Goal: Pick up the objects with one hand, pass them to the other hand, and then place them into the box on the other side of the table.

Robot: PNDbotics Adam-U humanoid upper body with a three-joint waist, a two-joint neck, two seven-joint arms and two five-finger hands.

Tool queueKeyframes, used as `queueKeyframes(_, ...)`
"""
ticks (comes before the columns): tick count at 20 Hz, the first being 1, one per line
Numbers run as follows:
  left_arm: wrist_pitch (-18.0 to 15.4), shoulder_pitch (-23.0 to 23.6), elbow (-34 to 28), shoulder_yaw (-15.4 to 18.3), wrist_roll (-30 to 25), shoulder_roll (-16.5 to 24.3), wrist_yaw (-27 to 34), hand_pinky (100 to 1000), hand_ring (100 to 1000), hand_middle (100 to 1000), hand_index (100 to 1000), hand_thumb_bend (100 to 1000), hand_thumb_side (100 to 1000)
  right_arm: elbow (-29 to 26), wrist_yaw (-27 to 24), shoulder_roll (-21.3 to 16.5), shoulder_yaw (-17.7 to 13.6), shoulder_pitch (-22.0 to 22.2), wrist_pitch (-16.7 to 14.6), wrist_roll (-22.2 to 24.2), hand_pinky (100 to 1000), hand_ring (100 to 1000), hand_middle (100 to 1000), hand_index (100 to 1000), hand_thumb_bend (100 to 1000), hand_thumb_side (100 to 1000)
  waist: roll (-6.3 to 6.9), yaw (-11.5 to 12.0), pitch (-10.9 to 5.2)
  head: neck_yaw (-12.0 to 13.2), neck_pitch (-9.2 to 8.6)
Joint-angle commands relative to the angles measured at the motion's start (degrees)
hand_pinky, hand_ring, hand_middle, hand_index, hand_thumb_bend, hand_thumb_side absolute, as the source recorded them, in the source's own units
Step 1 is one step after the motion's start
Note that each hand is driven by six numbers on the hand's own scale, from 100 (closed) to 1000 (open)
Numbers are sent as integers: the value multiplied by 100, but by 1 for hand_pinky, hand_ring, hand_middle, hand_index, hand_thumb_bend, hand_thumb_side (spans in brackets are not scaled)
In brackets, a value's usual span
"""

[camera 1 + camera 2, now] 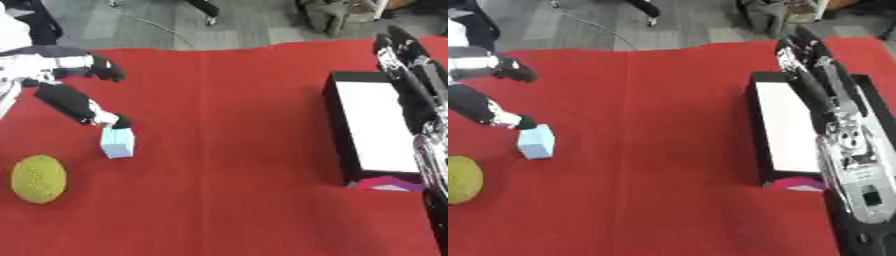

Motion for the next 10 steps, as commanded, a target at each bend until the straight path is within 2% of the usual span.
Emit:
queueKeyframes(1,243,-115,204,-29,-296,214,-166,1000,954,837,896,475,286,-56,21,-138,-1,-42,-5,14,986,1000,935,1000,100,652,17,-10,-145,-11,-4)
queueKeyframes(10,239,-18,574,-159,-296,151,-259,1000,948,834,884,522,331,-60,15,-140,-7,-58,-2,4,986,1000,939,1000,100,652,1,-20,-120,22,62)
